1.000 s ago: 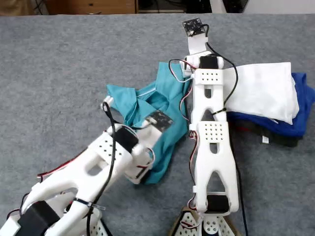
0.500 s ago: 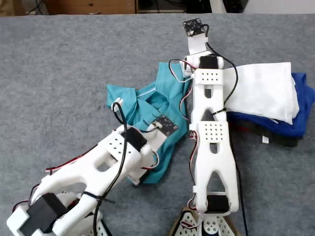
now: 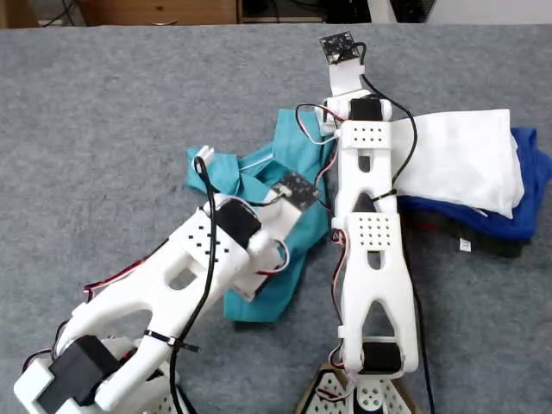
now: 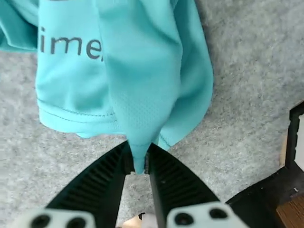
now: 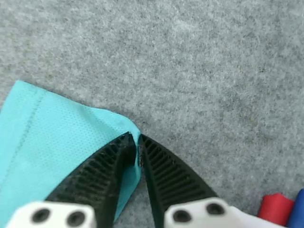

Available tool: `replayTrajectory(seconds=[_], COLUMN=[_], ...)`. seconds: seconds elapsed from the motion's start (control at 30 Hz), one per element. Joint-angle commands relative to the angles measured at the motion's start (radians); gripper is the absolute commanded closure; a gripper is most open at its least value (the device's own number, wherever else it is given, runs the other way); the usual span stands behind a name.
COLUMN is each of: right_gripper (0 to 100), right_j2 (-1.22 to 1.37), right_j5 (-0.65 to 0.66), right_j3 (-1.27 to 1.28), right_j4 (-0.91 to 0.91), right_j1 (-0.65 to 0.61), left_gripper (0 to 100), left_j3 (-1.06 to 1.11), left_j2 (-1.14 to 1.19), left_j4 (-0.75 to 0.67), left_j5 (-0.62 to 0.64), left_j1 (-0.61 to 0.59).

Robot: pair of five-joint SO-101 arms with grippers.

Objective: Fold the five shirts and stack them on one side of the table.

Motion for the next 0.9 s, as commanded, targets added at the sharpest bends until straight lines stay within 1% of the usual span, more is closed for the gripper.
replayTrajectory(seconds=[0.0, 0.17, 0.3, 0.4, 0.67, 0.77, 0.87], right_gripper=[99.5, 99.5, 99.5, 99.5, 99.5, 99.5, 99.5], right_j2=[-0.035, -0.166, -0.275, -0.38, -0.67, -0.704, -0.71], right_j5=[0.011, 0.031, 0.025, 0.025, 0.031, 0.029, 0.029], right_j3=[-0.047, -0.039, -0.039, -0.039, -0.033, -0.03, 0.013], right_j4=[0.048, 0.219, 0.296, 0.338, 0.451, 0.502, 0.5], right_j1=[-0.004, -0.002, -0.002, -0.002, 0.005, 0.027, 0.071], left_gripper=[98, 98, 98, 98, 98, 98, 98], left_j3=[-0.115, -0.325, -0.552, -0.655, -0.778, -0.767, -0.753], left_j2=[-0.004, -0.01, -0.008, -0.012, -0.012, -0.012, -0.007], left_j4=[0.054, 0.183, 0.295, 0.299, 0.299, 0.301, 0.301], left_j5=[-0.038, -0.118, -0.175, -0.184, -0.19, -0.258, -0.344], left_j1=[-0.052, -0.192, -0.31, -0.382, -0.482, -0.551, -0.667])
